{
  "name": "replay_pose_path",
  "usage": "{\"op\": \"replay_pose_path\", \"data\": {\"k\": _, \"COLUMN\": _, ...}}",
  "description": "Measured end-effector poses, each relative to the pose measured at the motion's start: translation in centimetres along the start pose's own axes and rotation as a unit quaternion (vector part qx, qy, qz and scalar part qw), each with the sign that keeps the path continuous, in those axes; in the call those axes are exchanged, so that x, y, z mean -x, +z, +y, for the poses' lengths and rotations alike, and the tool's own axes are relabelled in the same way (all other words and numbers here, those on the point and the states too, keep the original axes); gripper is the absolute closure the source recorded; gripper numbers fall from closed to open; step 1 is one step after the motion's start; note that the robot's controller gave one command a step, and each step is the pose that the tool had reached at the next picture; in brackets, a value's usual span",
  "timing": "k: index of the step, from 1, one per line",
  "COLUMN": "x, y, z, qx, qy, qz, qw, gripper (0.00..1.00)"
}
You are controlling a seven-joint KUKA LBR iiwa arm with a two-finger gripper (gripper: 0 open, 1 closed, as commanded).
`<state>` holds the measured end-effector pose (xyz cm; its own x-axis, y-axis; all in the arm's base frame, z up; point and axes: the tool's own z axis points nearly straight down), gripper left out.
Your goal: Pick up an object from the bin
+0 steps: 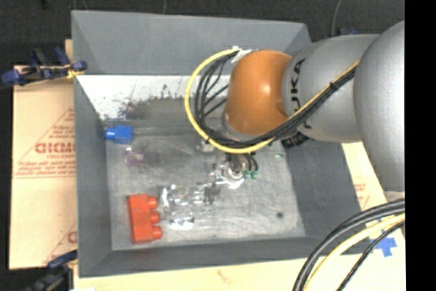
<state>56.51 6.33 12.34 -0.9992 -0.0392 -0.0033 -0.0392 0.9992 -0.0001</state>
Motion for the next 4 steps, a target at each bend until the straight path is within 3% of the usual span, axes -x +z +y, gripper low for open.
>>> {"op": "replay_pose_path", "data": {"k": 1, "x": -1.4, "y": 3.2, "z": 1.5, "qx": -0.001, "qy": -0.029, "qz": -0.0071, "qw": 0.9996, "gripper": 0.00}}
{"op": "replay_pose_path", "data": {"k": 2, "x": -1.4, "y": 3.2, "z": 1.6, "qx": 0.000, "qy": -0.028, "qz": -0.0064, "qw": 0.9996, "gripper": 1.00}}
{"op": "replay_pose_path", "data": {"k": 3, "x": 0.6, "y": -11.9, "z": 0.7, "qx": -0.001, "qy": -0.037, "qz": -0.0049, "qw": 0.9993, "gripper": 1.00}}
{"op": "replay_pose_path", "data": {"k": 4, "x": 2.0, "y": 3.3, "z": 3.6, "qx": 0.000, "qy": -0.095, "qz": 0.0016, "qw": 0.9955, "gripper": 1.00}}
